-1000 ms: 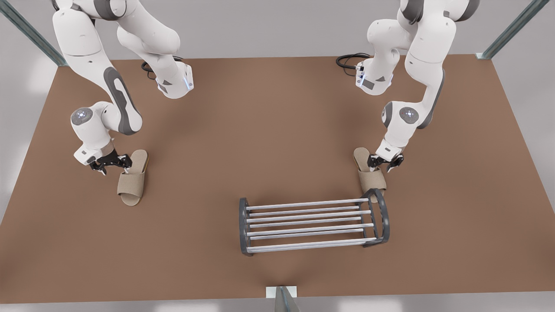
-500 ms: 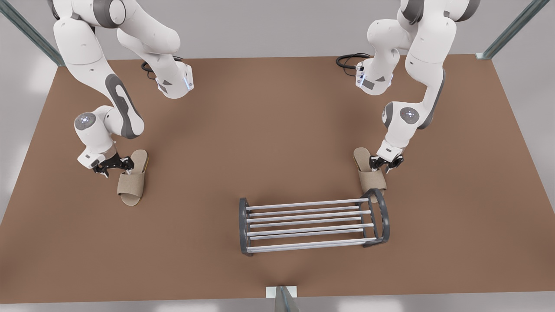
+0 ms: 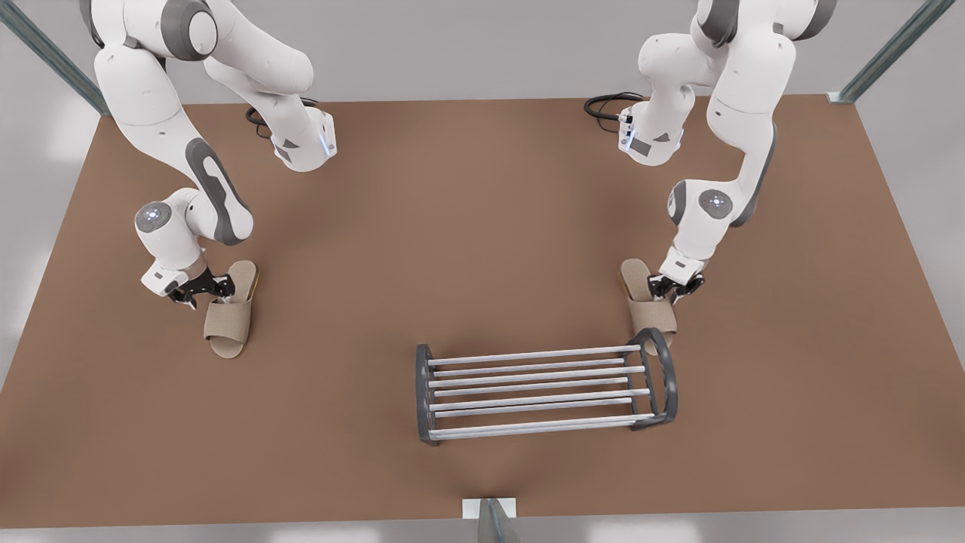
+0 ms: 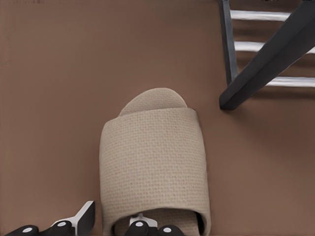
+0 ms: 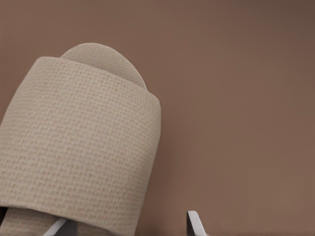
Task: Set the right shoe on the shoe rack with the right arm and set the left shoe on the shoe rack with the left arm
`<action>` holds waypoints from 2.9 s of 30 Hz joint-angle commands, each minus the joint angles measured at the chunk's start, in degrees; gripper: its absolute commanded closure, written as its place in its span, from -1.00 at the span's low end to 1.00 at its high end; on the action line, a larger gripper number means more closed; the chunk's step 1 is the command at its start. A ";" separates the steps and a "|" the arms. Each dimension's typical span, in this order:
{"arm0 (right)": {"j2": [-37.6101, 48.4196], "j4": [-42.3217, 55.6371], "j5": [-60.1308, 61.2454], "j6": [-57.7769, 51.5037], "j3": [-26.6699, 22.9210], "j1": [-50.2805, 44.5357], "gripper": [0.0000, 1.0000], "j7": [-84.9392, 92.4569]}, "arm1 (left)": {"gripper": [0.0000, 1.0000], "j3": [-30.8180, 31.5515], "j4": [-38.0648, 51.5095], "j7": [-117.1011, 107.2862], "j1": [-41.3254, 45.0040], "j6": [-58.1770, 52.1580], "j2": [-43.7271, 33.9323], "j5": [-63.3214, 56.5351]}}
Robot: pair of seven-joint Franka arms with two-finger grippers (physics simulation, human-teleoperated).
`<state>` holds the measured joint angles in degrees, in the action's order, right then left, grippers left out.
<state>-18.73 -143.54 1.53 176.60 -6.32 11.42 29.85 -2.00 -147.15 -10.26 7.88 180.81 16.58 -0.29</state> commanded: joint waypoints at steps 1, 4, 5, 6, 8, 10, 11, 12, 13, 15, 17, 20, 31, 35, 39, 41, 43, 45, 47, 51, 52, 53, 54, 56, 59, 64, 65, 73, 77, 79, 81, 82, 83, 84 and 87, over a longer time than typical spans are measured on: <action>-0.17 0.02 0.05 0.33 0.00 0.01 -0.69 0.74 | -0.03 -0.20 0.02 0.24 -0.06 -0.02 0.03 -0.15; -0.78 0.46 0.05 0.59 -0.09 -0.34 -0.54 0.74 | 0.08 -0.55 0.55 0.24 -0.24 -0.02 0.38 -0.33; -0.78 0.54 0.05 0.59 0.00 -0.43 -0.41 0.74 | 0.12 -0.55 0.81 0.24 -0.32 -0.02 0.47 -0.33; -0.70 0.63 0.05 0.50 -0.09 -0.43 -0.32 0.74 | 0.13 -0.81 0.90 0.33 -0.41 -0.02 0.73 -0.33; -0.70 0.72 -0.04 0.50 0.00 -0.43 -0.13 0.74 | 0.14 -1.87 1.25 0.41 -0.41 -0.02 0.82 -1.30; -0.70 0.81 -0.04 0.50 -0.09 -0.43 0.08 0.74 | 0.15 -1.87 1.34 0.41 -0.41 -0.02 0.91 -1.30; -0.70 0.81 -0.04 0.50 0.00 -0.43 0.22 0.74 | 0.21 -2.04 1.34 0.41 -0.41 -0.02 0.91 -1.30; -0.70 0.81 -0.04 0.50 0.00 -0.43 0.33 0.74 | 0.26 -2.13 1.34 0.41 -0.41 -0.02 0.91 -1.30; -0.70 0.81 -0.04 0.42 0.00 -0.43 0.43 0.74 | 0.32 -2.13 1.34 0.41 -0.41 -0.02 0.91 -1.30; -0.61 0.81 -0.04 0.42 0.00 -0.43 0.57 0.74 | 0.37 -2.13 1.34 0.41 -0.41 -0.02 0.91 -1.38; -0.61 0.81 -0.04 0.42 0.00 -0.43 0.57 0.74 | 0.42 -3.10 1.34 0.41 -0.41 -0.02 0.82 -2.97; -0.35 0.81 -0.04 0.42 0.00 -0.43 0.57 0.74 | 0.50 -3.54 1.78 0.50 -0.41 -0.11 0.73 -4.11; 2.64 0.63 -0.04 -2.74 0.00 -0.43 0.57 0.82 | 0.57 -4.85 6.08 10.26 -0.06 -16.61 -8.40 -7.17; 6.68 0.37 -0.12 -6.35 0.08 -0.43 0.57 1.53 | 0.57 -7.23 13.64 10.26 -0.06 -28.32 -12.18 -14.39; 13.28 0.54 -0.04 -13.20 0.35 -2.19 0.57 0.91 | 0.57 -4.07 24.62 9.99 1.08 -39.74 -12.98 -14.48; 14.33 1.95 0.05 -15.66 0.44 -4.12 0.57 -0.76 | 0.57 -1.25 32.18 9.03 1.96 -46.51 -10.61 -14.39; 17.14 3.36 0.05 -20.58 0.44 -6.14 0.57 -4.09 | 0.57 -1.25 42.72 5.95 6.35 -53.63 -5.07 -14.39; 17.85 6.51 0.05 -25.77 0.52 -8.69 0.57 -7.17 | 0.57 -1.25 50.45 1.74 10.30 -58.72 -0.59 -14.22; 18.38 9.59 -0.04 -30.52 0.96 -9.57 0.57 -10.25 | 0.57 -1.25 58.81 0.59 12.51 -64.26 3.89 -13.78; 18.55 13.73 0.05 -35.97 2.28 -13.08 0.57 -21.22 | 0.57 -1.25 64.08 -4.85 15.05 -64.62 8.99 -13.86; 18.46 15.39 0.05 -36.32 2.28 -14.23 0.57 -22.73 | 0.57 -1.25 65.32 -5.82 15.85 -64.62 10.48 -13.95; 17.76 19.86 0.05 -42.02 2.28 -14.32 0.57 -23.26 | 0.57 -1.34 66.72 -6.88 16.11 -64.53 12.24 -14.21; 17.41 22.77 0.05 -45.63 2.28 -15.37 0.57 -25.19 | 0.57 -1.34 67.78 -7.67 16.20 -64.35 13.74 -14.22; 17.41 24.36 0.23 -47.92 2.63 -16.51 0.57 -28.80 | 0.57 -1.34 67.96 -9.34 16.46 -63.91 16.02 -14.39; 16.27 28.58 4.27 -52.49 2.90 -19.14 0.57 -33.53 | 0.57 -1.34 71.91 -10.49 16.81 -63.83 19.80 -14.22; 16.09 35.61 4.97 -60.66 7.46 -20.82 0.57 -45.40 | -1.00 -1.87 72.18 -9.69 16.81 -61.28 21.56 -14.74; 16.09 36.23 4.97 -61.19 8.87 -20.82 0.57 -48.04 | -1.00 -1.95 72.18 -9.69 16.81 -61.28 21.56 -14.83; 6.34 53.27 6.73 -67.43 10.72 -29.70 0.57 -64.48 | -1.00 -3.71 78.06 -5.74 16.73 -69.63 19.72 -17.91; -0.60 61.89 6.82 -67.70 10.72 -34.88 0.57 -74.32 | -1.00 -6.87 80.34 4.19 16.55 -75.68 17.26 -17.91; -5.00 68.04 6.73 -70.86 9.84 -37.96 0.57 -77.22 | -1.00 -7.23 82.81 6.57 16.02 -81.75 15.15 -14.66; -9.13 73.92 6.56 -72.27 9.05 -41.38 0.57 -83.10 | -1.00 -7.67 82.64 6.57 14.71 -88.16 10.93 -6.76; -11.51 77.62 6.56 -74.20 7.91 -42.88 0.57 -84.87 | -1.00 -7.93 82.46 6.57 14.71 -91.68 9.52 -4.64; -12.12 79.03 6.56 -74.64 7.47 -43.32 0.57 -85.84 | -1.00 -8.02 82.37 6.57 14.71 -92.74 8.99 -4.37; -13.35 80.96 6.56 -75.34 7.47 -43.32 0.57 -86.28 | -1.00 -8.63 82.37 6.56 14.71 -92.83 8.91 -3.14; -18.36 88.00 6.47 -77.02 7.47 -43.67 0.57 -87.33 | -1.00 -10.30 82.11 6.65 14.79 -93.80 7.59 -2.09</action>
<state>-36.32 -56.92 8.33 103.54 1.21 -32.18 -29.58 -11.96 -65.02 -9.06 22.61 93.62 24.49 -4.55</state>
